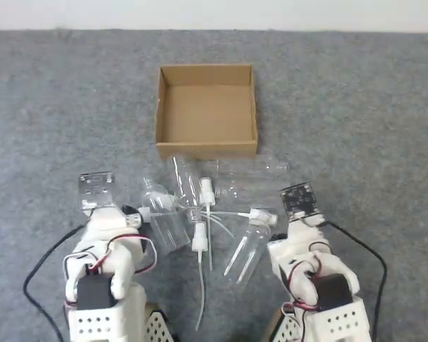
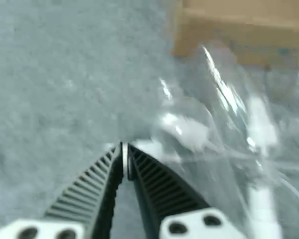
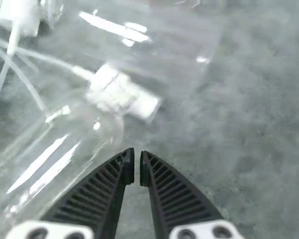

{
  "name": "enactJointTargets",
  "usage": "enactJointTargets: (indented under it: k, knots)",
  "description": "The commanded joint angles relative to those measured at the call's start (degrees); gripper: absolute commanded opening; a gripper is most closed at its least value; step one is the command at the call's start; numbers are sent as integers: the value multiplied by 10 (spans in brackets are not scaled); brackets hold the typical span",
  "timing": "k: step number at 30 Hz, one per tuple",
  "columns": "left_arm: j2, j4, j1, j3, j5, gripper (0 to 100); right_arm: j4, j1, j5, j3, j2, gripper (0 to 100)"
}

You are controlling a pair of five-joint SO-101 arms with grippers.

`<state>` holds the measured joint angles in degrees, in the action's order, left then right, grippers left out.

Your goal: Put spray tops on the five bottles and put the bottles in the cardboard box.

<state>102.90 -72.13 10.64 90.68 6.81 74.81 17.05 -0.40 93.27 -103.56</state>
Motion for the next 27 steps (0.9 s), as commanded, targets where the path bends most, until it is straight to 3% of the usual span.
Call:
enactJointTargets:
  k: [1,10,20,27]
  knots:
    - [11,39,39,-29,-55,12,-22,-60,-4,-51,-5,9]
    - [11,58,55,-13,-57,12,-47,-114,193,-149,-5,9]
    - [11,58,55,-9,-57,12,-9,-109,200,-273,5,52]
    - [11,59,55,-7,-57,12,40,-77,198,-406,158,63]
